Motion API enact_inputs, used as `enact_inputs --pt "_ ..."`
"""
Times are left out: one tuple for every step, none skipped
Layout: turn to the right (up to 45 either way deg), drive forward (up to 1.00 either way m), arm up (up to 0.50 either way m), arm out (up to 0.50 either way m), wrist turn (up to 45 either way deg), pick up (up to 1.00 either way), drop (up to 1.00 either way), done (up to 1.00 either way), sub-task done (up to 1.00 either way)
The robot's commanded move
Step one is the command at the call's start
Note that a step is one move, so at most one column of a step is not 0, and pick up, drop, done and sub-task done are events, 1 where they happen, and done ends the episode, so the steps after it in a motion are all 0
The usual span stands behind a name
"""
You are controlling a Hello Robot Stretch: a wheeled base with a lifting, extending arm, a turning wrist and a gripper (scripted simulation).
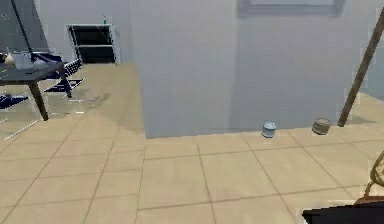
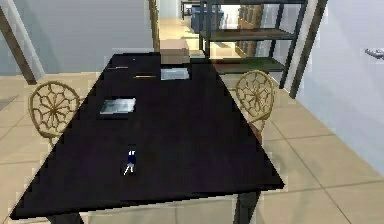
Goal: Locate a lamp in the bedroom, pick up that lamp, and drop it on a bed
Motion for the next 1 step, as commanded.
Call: enact_inputs --pt "-3.0 0.0 0.0 0.0 0.0 0.0 0.0 0.0 0.0"
